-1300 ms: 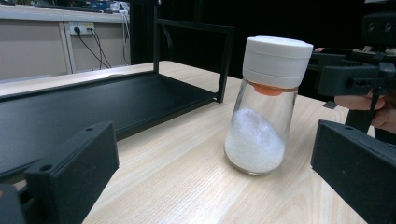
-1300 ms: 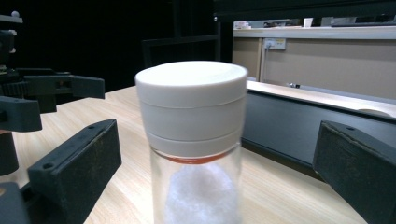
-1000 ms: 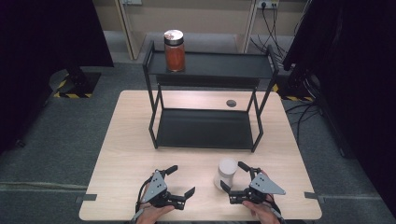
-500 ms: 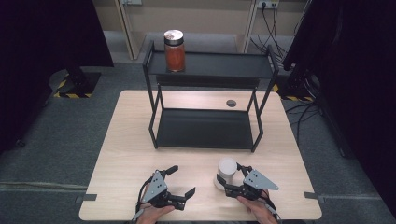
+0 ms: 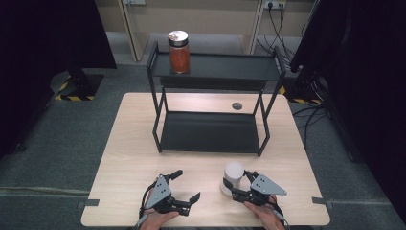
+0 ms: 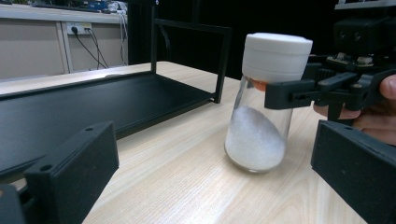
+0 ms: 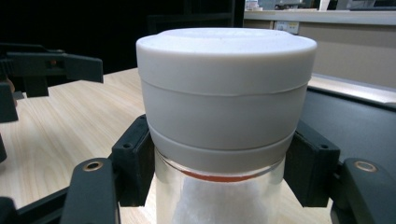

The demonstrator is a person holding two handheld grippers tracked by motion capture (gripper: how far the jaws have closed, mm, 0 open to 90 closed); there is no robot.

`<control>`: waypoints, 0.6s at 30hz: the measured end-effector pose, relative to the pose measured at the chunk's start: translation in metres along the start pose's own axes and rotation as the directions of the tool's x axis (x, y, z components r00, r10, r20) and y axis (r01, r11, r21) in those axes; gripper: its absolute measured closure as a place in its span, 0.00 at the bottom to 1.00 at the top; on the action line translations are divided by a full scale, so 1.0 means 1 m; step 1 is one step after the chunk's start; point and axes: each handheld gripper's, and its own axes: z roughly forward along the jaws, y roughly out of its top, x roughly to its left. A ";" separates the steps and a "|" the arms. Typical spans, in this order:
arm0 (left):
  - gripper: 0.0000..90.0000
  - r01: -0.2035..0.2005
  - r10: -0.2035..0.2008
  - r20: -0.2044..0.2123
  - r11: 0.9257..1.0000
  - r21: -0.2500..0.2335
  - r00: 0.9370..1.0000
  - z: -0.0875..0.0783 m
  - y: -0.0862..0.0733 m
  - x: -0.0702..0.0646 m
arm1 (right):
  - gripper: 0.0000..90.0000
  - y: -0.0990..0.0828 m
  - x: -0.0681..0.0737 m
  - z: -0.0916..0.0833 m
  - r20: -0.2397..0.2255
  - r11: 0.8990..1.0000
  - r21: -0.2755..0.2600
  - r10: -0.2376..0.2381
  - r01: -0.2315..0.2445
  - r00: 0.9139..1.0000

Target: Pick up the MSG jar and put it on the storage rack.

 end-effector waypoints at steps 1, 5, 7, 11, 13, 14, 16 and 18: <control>0.00 0.000 0.000 0.000 1.000 0.000 1.000 0.000 0.000 0.000 | 0.39 0.001 0.000 -0.001 0.000 1.000 -0.004 -0.003 0.003 1.000; 0.00 0.000 0.000 0.001 1.000 0.002 1.000 0.000 0.000 0.000 | 0.39 0.004 -0.001 -0.002 -0.011 1.000 -0.007 0.002 -0.002 1.000; 0.00 -0.002 0.002 0.000 1.000 0.003 1.000 0.000 0.000 0.000 | 0.39 0.007 -0.001 -0.003 -0.017 1.000 -0.007 0.010 -0.010 1.000; 0.00 -0.002 0.002 -0.003 1.000 0.000 1.000 0.000 0.000 0.000 | 0.39 0.012 -0.004 -0.005 -0.027 1.000 -0.014 0.018 -0.018 0.999; 0.00 -0.003 0.003 -0.004 1.000 0.000 1.000 0.000 0.000 0.000 | 0.39 0.013 -0.004 -0.006 -0.027 1.000 -0.016 0.014 -0.015 1.000; 0.00 -0.002 0.002 -0.004 1.000 -0.001 1.000 0.000 0.000 0.000 | 0.39 0.014 -0.004 -0.006 -0.027 1.000 -0.018 0.014 -0.014 1.000; 0.00 -0.002 0.002 -0.005 1.000 -0.001 1.000 0.000 0.000 0.000 | 0.39 0.017 -0.005 -0.007 -0.023 1.000 -0.022 0.009 -0.010 1.000; 0.00 -0.002 0.002 -0.006 1.000 -0.001 1.000 0.000 0.000 0.000 | 0.39 0.020 -0.005 -0.008 -0.021 1.000 -0.026 0.004 -0.005 1.000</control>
